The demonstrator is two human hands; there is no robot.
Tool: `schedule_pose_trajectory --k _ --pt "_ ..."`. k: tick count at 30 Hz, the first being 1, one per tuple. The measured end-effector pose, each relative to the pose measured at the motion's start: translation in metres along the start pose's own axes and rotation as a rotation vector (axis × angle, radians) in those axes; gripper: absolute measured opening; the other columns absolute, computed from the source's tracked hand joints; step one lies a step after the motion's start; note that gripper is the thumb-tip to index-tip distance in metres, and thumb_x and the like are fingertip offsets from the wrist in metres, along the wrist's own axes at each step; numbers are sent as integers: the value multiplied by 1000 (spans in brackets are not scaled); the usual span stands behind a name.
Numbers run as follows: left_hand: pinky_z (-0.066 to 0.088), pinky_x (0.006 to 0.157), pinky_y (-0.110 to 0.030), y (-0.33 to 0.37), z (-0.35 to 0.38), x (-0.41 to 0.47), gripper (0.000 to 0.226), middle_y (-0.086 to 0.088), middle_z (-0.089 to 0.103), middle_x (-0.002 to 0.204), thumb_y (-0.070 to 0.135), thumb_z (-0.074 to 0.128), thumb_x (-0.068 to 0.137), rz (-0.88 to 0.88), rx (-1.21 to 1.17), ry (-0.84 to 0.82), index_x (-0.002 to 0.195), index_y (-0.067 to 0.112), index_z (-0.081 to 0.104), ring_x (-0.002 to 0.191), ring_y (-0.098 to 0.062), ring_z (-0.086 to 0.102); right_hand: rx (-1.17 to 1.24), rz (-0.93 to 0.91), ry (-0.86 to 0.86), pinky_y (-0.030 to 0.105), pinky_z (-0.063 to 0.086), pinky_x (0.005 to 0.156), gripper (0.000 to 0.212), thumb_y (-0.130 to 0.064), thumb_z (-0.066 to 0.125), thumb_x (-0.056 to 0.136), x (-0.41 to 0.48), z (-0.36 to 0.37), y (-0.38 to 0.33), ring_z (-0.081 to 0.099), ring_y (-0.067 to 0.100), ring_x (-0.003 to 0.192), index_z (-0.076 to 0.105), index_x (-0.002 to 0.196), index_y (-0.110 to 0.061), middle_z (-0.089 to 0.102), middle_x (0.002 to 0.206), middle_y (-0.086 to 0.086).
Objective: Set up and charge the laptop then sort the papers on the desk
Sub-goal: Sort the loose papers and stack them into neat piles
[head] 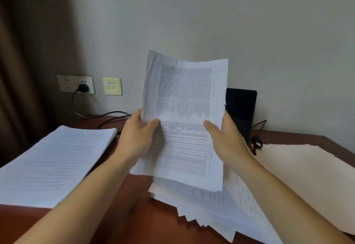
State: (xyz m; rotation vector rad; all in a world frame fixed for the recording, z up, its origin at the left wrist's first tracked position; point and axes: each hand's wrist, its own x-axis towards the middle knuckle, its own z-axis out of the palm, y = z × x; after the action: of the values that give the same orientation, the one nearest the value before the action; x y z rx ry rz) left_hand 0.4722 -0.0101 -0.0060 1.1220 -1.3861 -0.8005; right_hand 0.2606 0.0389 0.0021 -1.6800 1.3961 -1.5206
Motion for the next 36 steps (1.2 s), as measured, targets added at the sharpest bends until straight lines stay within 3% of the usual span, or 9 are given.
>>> schedule_pose_trajectory --k 7,9,13,16,21,25,27,32,36 --pt "51 59 -21 -17 -105 10 18 7 70 77 5 64 89 -115 390 65 90 21 72 74 -13 66 277 411 -100 36 55 79 22 -8 49 96 5 95 -6 71 24 94 69 105 -8 74 104 8" --pt "54 65 -30 -25 -136 12 22 2 73 80 4 60 87 -147 475 71 91 19 76 76 -17 67 309 474 -155 34 55 74 22 -4 49 93 4 125 -3 70 26 90 71 99 -5 75 99 10" --pt "52 63 -28 -43 -192 18 27 2 71 87 3 56 94 -242 605 69 96 23 74 78 -15 65 322 488 -231 32 54 81 27 4 53 87 2 186 2 68 27 102 73 104 -1 74 108 8" --pt "50 67 -26 -58 -224 26 28 0 72 104 4 55 97 -262 648 131 110 18 76 83 -15 64 375 550 -310 27 53 54 29 9 50 83 -2 221 -3 70 24 83 73 98 -2 76 101 11" --pt "48 53 -19 -76 -254 41 35 1 70 97 1 50 97 -288 704 232 114 17 75 73 -11 61 409 575 -333 27 54 52 25 13 46 81 7 261 -11 65 22 63 67 78 -1 71 80 12" --pt "54 83 -33 -89 -267 54 56 -4 68 126 8 60 92 -343 867 214 146 21 53 106 -26 67 103 505 -339 28 49 47 5 -7 63 90 22 273 -5 57 21 52 62 85 -4 59 66 10" --pt "53 90 -35 -95 -268 58 62 -5 63 136 13 64 94 -341 952 199 152 23 44 114 -27 64 -49 470 -346 26 42 42 15 -19 67 90 29 271 2 52 21 50 61 92 -5 53 62 8" --pt "50 103 -47 -91 -236 60 43 -3 66 133 25 60 98 -206 1080 128 141 25 58 113 -29 64 -91 428 -416 25 32 40 31 -21 64 90 26 246 5 45 15 46 59 100 8 46 74 9" --pt "50 103 -40 -81 -182 54 27 3 69 129 34 61 97 -18 1061 -32 122 28 71 118 -23 62 -142 322 -406 24 34 40 18 -24 63 93 20 202 1 45 15 43 67 94 -7 47 66 6"
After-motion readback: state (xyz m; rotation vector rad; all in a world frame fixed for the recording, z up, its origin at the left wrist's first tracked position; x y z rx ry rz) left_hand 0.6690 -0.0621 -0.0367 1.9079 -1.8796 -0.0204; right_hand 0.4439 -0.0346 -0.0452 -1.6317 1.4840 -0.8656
